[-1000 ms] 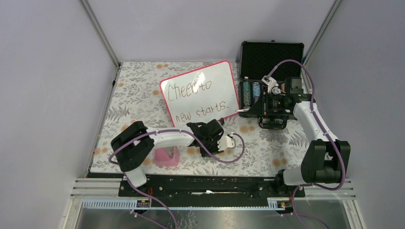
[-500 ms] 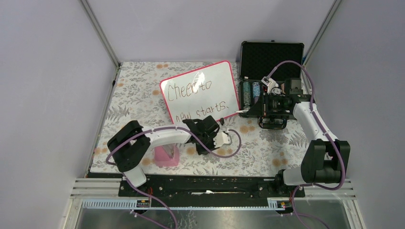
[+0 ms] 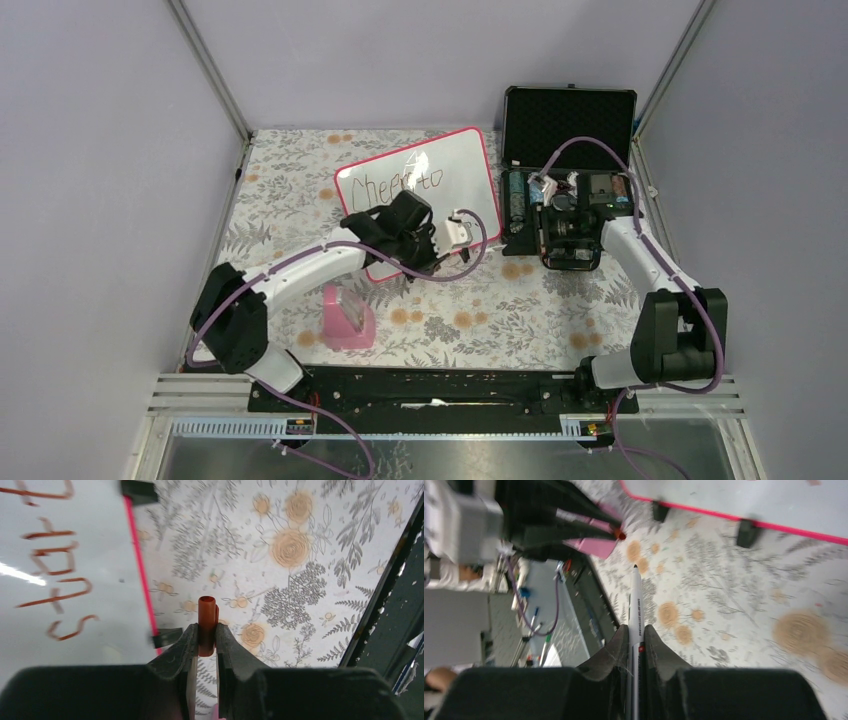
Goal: Write a sentence on the whiteboard
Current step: Insert the whiteboard marker without the cap into the pen cap.
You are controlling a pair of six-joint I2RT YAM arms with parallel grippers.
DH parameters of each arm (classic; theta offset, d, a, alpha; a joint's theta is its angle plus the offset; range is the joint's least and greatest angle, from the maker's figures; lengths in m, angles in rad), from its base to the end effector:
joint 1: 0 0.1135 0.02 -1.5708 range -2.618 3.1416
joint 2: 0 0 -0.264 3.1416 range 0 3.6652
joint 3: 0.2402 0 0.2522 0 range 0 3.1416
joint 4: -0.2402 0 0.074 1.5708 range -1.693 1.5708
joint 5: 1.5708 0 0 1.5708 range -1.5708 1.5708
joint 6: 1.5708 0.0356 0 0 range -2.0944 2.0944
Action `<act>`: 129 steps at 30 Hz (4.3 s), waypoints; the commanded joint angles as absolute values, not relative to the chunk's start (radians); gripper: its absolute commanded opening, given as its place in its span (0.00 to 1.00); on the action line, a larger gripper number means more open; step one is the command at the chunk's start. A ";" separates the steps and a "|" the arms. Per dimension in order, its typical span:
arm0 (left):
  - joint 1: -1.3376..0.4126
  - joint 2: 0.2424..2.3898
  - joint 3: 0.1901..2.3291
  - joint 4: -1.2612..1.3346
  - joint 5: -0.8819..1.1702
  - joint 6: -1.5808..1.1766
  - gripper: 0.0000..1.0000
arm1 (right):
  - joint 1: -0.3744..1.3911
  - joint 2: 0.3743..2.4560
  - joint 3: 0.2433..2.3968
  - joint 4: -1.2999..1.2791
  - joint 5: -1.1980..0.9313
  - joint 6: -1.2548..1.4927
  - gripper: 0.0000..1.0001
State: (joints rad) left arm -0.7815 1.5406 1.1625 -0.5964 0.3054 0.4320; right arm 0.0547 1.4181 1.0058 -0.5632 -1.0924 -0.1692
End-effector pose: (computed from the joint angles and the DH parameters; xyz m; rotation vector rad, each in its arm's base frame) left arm 0.2214 -0.2347 0.2534 1.5581 2.0326 -0.5244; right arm 0.2769 0.0468 0.2564 -0.6510 2.1326 1.2918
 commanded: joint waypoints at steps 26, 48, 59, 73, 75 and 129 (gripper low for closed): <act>-0.741 1.422 1.244 -0.733 0.669 0.561 0.00 | 0.248 1.471 1.017 -0.616 -1.293 -0.222 0.00; -0.740 1.440 1.220 -0.697 0.650 0.524 0.00 | 0.272 1.463 1.024 -0.615 -1.307 -0.226 0.00; -0.744 1.453 1.228 -0.696 0.660 0.518 0.00 | 0.278 1.464 1.032 -0.616 -1.303 -0.228 0.00; -0.766 1.465 1.227 -0.697 0.658 0.522 0.00 | 0.288 1.473 1.037 -0.616 -1.296 -0.230 0.00; -0.767 1.465 1.229 -0.697 0.655 0.519 0.00 | 0.290 1.475 1.037 -0.616 -1.296 -0.232 0.00; -0.749 1.452 1.218 -0.705 0.690 0.478 0.00 | 0.311 1.450 1.045 -0.617 -1.239 -0.241 0.00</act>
